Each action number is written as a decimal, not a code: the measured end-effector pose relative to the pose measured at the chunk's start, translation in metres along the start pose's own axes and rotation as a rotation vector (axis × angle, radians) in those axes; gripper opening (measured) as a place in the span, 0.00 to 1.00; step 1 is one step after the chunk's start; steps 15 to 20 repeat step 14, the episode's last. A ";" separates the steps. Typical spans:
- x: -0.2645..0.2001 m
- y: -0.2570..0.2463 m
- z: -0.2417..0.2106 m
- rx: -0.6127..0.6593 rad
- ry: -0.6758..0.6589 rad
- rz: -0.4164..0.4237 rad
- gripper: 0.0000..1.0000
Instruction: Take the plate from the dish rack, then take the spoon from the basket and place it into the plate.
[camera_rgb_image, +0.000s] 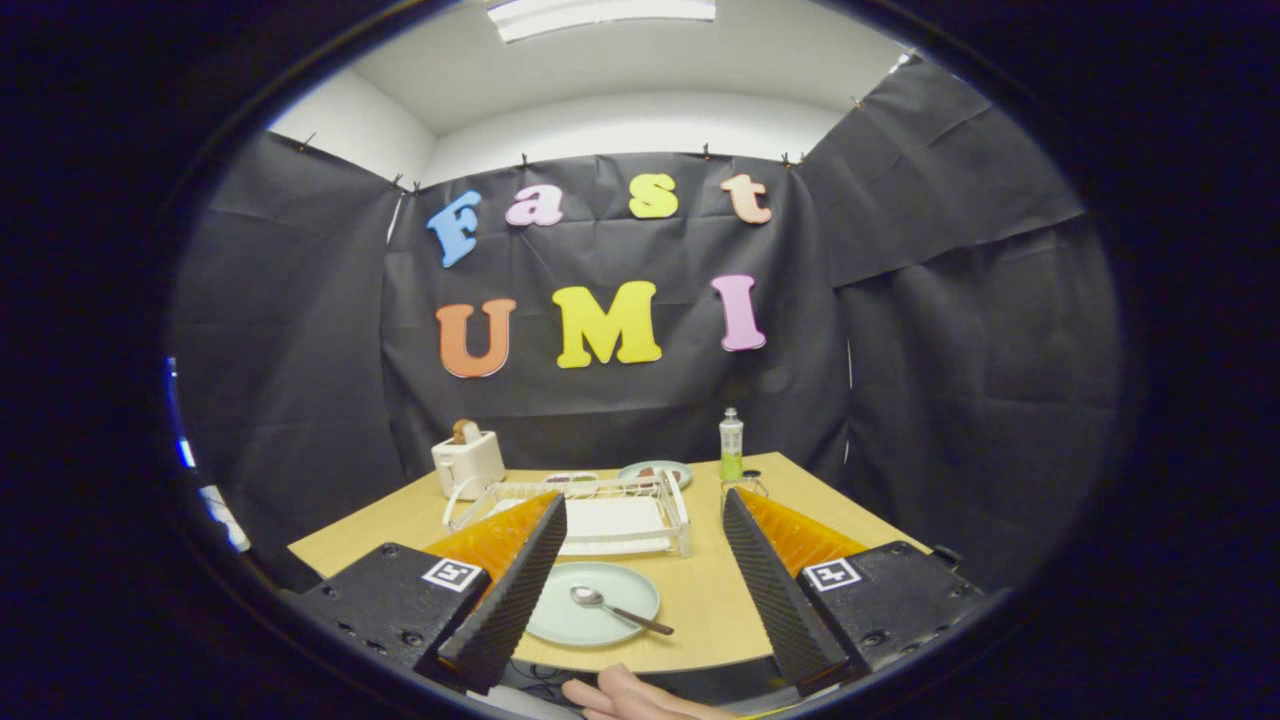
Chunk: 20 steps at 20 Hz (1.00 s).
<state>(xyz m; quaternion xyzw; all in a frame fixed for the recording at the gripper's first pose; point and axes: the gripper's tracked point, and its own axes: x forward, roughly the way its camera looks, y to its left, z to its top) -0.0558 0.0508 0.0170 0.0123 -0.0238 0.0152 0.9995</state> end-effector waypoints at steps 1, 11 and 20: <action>0.000 0.000 0.000 -0.002 -0.001 0.002 1.00; -0.004 -0.001 -0.002 -0.017 -0.003 -0.003 1.00; -0.003 0.001 -0.006 -0.015 0.003 0.001 1.00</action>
